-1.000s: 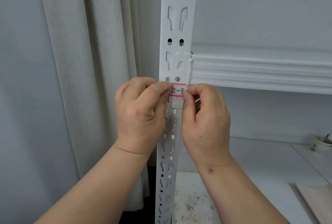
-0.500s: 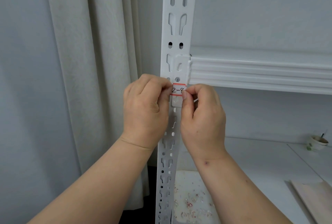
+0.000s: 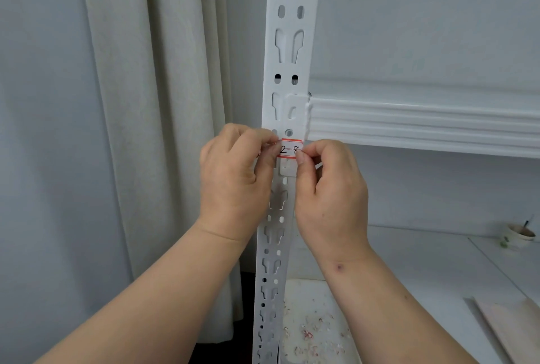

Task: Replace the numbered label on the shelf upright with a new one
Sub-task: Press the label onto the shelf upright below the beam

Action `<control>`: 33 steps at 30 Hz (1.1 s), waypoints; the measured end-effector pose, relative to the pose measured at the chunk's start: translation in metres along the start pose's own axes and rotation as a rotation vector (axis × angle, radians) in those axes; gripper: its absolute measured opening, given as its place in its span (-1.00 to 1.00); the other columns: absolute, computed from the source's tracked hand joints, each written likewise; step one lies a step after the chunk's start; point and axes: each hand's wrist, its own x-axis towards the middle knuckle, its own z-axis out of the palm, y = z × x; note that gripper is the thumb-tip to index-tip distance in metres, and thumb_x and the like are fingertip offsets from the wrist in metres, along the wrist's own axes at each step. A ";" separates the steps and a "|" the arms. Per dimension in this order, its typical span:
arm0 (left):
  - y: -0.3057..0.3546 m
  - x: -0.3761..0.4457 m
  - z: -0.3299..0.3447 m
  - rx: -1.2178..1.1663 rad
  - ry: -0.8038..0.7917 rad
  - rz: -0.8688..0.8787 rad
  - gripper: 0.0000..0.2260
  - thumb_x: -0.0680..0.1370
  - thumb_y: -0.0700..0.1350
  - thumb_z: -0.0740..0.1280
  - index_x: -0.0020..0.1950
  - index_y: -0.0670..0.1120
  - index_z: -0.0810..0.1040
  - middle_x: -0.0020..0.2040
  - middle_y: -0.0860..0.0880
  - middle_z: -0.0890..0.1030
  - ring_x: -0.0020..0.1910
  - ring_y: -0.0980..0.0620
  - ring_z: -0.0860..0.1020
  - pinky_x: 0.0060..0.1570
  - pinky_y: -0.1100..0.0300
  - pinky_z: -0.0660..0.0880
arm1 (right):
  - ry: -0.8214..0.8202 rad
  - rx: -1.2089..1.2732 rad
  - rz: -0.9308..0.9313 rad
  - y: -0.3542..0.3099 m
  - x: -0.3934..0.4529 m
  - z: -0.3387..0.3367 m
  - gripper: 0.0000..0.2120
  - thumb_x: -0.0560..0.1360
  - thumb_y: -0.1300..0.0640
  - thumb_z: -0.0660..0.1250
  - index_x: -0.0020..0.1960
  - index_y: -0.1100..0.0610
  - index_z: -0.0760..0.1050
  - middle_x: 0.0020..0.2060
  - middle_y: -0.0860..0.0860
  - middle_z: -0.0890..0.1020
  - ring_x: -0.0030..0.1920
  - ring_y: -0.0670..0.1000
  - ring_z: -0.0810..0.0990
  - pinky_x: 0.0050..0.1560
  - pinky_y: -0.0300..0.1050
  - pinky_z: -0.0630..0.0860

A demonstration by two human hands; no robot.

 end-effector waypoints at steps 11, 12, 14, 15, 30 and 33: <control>-0.001 0.006 0.004 0.110 0.025 0.149 -0.94 0.52 -0.28 0.31 -0.09 -0.14 0.54 -0.17 -0.12 0.57 -0.23 -0.15 0.53 -0.21 -0.09 0.48 | 0.021 0.028 -0.014 0.002 0.001 0.001 -0.92 0.55 0.14 0.26 -0.09 0.14 0.46 -0.19 -0.04 0.54 -0.23 -0.08 0.43 -0.26 -0.17 0.37; 0.000 0.007 0.004 0.145 0.021 0.152 -0.95 0.51 -0.29 0.31 -0.12 -0.18 0.56 -0.18 -0.13 0.57 -0.23 -0.16 0.53 -0.20 -0.04 0.47 | 0.024 0.028 -0.015 0.003 0.001 0.002 -0.92 0.55 0.14 0.26 -0.09 0.14 0.47 -0.19 -0.03 0.54 -0.22 -0.08 0.43 -0.26 -0.17 0.37; 0.001 0.009 0.004 0.218 0.004 0.148 -0.94 0.50 -0.29 0.32 -0.13 -0.20 0.57 -0.18 -0.13 0.57 -0.22 -0.16 0.52 -0.15 0.07 0.37 | 0.025 0.027 -0.016 0.003 0.001 0.002 -0.92 0.55 0.14 0.26 -0.09 0.15 0.47 -0.19 -0.03 0.54 -0.22 -0.08 0.43 -0.26 -0.17 0.38; 0.002 0.010 0.004 0.242 -0.005 0.146 -0.95 0.49 -0.29 0.32 -0.13 -0.19 0.57 -0.18 -0.12 0.56 -0.22 -0.15 0.51 -0.14 0.10 0.32 | 0.025 0.027 -0.015 0.003 0.000 0.002 -0.92 0.55 0.14 0.26 -0.09 0.15 0.47 -0.19 -0.03 0.54 -0.21 -0.08 0.44 -0.25 -0.17 0.38; 0.007 -0.008 -0.002 0.011 -0.006 -0.026 -0.81 0.56 -0.18 0.32 0.07 0.02 0.36 -0.11 0.07 0.45 -0.17 0.10 0.44 -0.05 -0.08 0.46 | -0.006 0.005 -0.021 0.000 -0.003 -0.003 -0.92 0.56 0.12 0.25 -0.07 0.12 0.47 -0.16 -0.04 0.54 -0.20 -0.06 0.48 -0.25 -0.07 0.46; 0.006 -0.002 -0.002 0.017 -0.050 0.018 -0.85 0.56 -0.15 0.30 0.09 0.03 0.40 -0.07 0.06 0.48 -0.12 0.01 0.51 -0.08 -0.16 0.50 | -0.008 0.014 -0.011 0.000 -0.002 -0.003 -0.92 0.55 0.12 0.26 -0.07 0.12 0.47 -0.16 -0.04 0.54 -0.19 -0.08 0.45 -0.23 -0.09 0.43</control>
